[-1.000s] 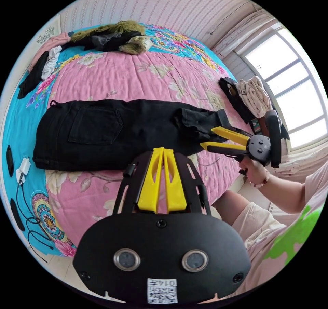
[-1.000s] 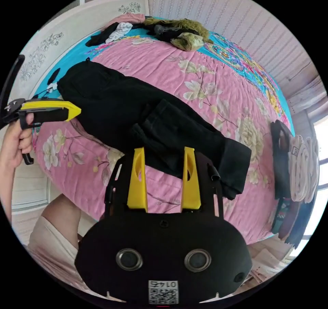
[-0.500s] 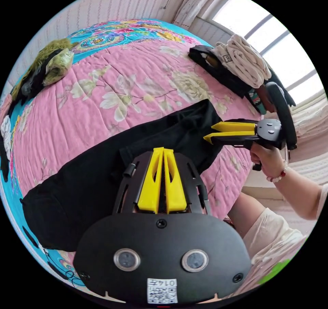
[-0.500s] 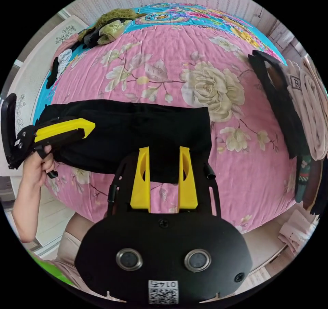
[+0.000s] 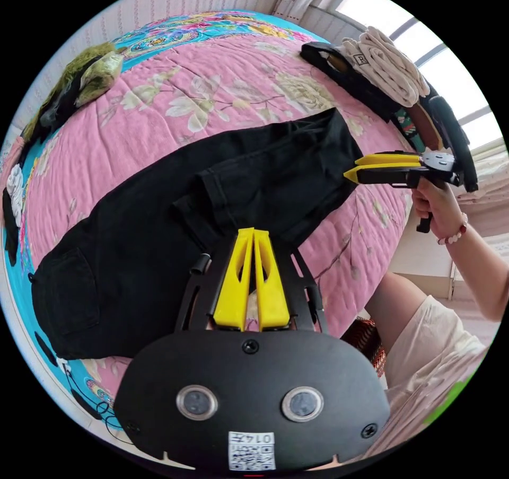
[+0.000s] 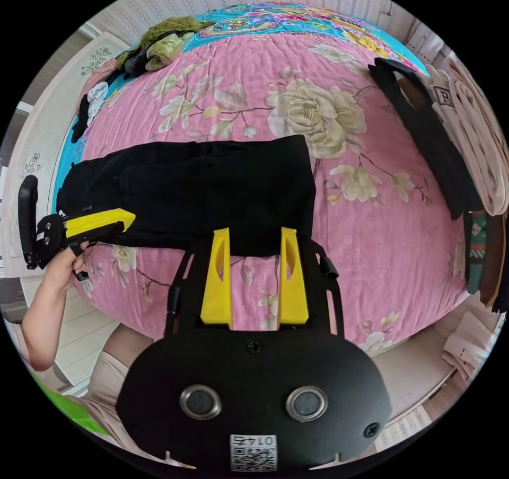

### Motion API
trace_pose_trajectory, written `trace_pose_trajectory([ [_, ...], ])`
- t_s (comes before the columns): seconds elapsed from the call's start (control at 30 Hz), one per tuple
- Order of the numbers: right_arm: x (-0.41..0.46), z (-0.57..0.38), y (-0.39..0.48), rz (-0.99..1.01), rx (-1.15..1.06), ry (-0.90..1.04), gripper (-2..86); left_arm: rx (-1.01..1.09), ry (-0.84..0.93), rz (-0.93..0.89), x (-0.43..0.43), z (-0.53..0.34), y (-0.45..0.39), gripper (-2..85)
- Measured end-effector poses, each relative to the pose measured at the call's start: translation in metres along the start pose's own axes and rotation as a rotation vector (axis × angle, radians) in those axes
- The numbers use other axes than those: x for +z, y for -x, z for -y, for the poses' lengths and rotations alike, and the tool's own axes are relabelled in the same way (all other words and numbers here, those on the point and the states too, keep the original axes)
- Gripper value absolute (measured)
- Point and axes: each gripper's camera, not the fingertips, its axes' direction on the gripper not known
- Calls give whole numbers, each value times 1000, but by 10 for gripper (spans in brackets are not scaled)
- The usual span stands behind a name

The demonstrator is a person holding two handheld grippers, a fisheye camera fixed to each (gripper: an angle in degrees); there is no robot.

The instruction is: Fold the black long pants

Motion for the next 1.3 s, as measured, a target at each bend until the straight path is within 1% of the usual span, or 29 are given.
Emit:
trace_pose_trajectory([
  [0.1, 1, 11, 3, -31, -9, 28, 136, -37, -32, -37, -6, -6, 7, -10],
  [0.17, -7, 14, 6, -37, -19, 18, 137, -88, -135, -38, -29, -23, 13, -10],
  [0.23, -15, 15, 12, -10, -39, -13, 136, -136, -170, -33, -36, -38, 22, -10],
  [0.3, -13, 18, 24, 6, -72, -22, 135, -162, -121, -52, -22, -46, 32, -9],
  [0.33, -11, 19, 26, 2, -77, -17, 135, -159, -63, -61, -5, -49, 36, -9],
  [0.4, 3, 24, 32, -19, -71, 41, 136, -154, -100, -78, 2, -55, 43, -8],
  [0.47, 5, 27, 36, -39, -61, 43, 136, -192, -109, -159, -4, -62, 57, -4],
  [0.5, 1, 27, 39, -37, -69, 22, 136, -217, -125, -159, -10, -67, 61, -3],
  [0.53, -1, 28, 41, -30, -73, 10, 135, -274, -186, -122, -27, -82, 69, 5],
  [0.57, -6, 29, 44, -11, -82, -7, 135, -338, -266, -72, -49, -102, 79, 30],
  [0.6, -9, 31, 49, 11, -95, -17, 136, -371, -306, -43, -59, -114, 85, 51],
  [0.63, -10, 32, 52, 20, -103, -19, 136, -454, -372, 18, -78, -140, 100, 86],
  [0.67, -11, 35, 59, 30, -123, -23, 137, -558, -406, 63, -91, -167, 120, 115],
  [0.7, -12, 38, 67, 32, -148, -26, 137, -617, -415, 72, -96, -181, 131, 126],
  [0.73, -12, 39, 70, 33, -159, -29, 138, -721, -420, 75, -100, -208, 154, 148],
  [0.77, -13, 41, 77, 41, -179, -37, 138, -803, -409, 63, -100, -232, 176, 156],
  [0.83, -12, 43, 87, 46, -204, -39, 138, -898, -401, 34, -94, -263, 203, 163],
  [0.97, -8, 46, 100, 39, -240, -44, 137, -1053, -500, -158, -82, -311, 249, 168],
  [1.13, -3, 48, 104, 77, -252, -36, 133, -1096, -512, -173, -70, -320, 280, 159],
  [1.3, 9, 56, 117, 131, -243, -51, 133, -1100, -506, -249, -50, -323, 301, 134],
])
